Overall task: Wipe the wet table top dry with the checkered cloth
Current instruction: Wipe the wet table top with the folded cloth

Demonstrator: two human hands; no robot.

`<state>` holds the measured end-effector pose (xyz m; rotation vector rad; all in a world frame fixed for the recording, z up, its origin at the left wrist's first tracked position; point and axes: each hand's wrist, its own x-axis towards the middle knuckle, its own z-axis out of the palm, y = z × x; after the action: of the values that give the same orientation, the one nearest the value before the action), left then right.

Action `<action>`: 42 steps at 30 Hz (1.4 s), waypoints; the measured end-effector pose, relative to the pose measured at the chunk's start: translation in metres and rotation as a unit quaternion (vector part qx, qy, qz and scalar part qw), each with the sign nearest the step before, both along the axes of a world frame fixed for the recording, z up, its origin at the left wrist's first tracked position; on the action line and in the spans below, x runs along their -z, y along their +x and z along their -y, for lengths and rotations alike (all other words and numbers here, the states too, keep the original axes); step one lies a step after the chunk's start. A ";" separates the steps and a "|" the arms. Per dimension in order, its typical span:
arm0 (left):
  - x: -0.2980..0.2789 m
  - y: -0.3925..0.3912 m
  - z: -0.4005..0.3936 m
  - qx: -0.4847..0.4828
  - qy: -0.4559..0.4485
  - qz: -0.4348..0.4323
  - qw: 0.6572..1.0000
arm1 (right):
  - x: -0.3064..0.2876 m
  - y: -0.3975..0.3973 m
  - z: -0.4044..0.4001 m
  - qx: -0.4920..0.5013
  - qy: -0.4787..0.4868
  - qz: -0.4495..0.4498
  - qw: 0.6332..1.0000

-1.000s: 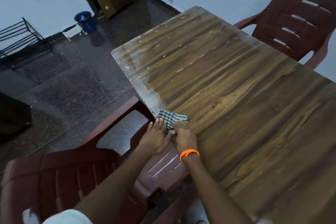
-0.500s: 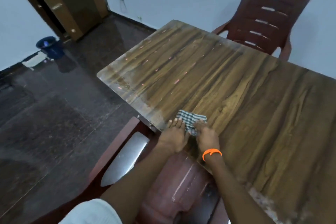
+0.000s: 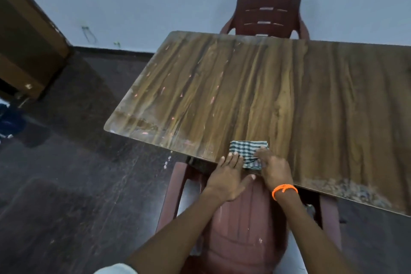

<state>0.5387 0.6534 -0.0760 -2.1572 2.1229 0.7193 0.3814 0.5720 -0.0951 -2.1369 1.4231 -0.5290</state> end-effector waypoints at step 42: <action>0.010 0.204 0.017 0.288 -0.041 0.033 0.956 | 0.014 0.167 -0.046 0.215 0.041 0.044 0.975</action>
<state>0.7425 0.6366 -0.0856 -1.4243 2.5825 0.4981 0.5483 0.6180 -0.1093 -1.7193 1.8302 -0.6994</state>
